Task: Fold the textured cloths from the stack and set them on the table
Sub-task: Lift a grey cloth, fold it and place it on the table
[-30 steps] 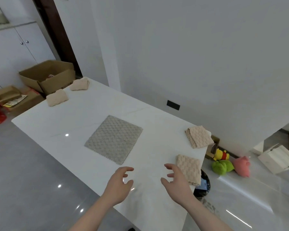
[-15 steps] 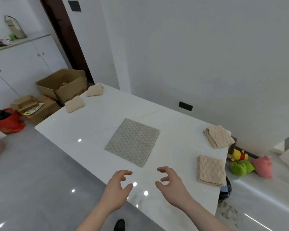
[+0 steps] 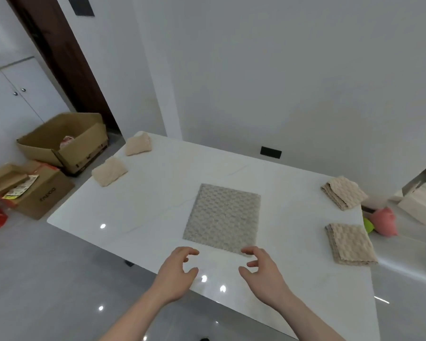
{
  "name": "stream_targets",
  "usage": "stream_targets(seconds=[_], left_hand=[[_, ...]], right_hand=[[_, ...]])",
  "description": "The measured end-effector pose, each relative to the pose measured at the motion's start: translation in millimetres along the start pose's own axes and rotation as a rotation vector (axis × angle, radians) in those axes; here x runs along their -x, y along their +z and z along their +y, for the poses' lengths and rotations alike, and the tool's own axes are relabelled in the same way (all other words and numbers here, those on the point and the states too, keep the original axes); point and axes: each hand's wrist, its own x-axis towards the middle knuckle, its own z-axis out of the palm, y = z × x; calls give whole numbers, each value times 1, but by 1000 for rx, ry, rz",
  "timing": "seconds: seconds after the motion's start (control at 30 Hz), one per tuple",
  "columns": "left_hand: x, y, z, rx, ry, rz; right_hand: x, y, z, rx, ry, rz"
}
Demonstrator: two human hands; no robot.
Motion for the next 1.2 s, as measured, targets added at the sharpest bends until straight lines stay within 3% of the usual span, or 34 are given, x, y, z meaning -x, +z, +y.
stream_targets(seconds=[0.2, 0.43, 0.83, 1.0, 1.2], left_hand=[[8, -15, -16, -1, 17, 21], [9, -37, -37, -68, 64, -59], [-121, -83, -63, -253, 297, -275], [-163, -68, -83, -390, 335, -377], [-212, -24, -106, -454, 438, -346]], right_hand=[[1, 2, 0, 23, -3, 43], [5, 23, -7, 14, 45, 103], [-53, 80, -37, 1, 156, 295], [-75, 103, -25, 61, 205, 306], [-117, 106, 17, 179, 224, 345]])
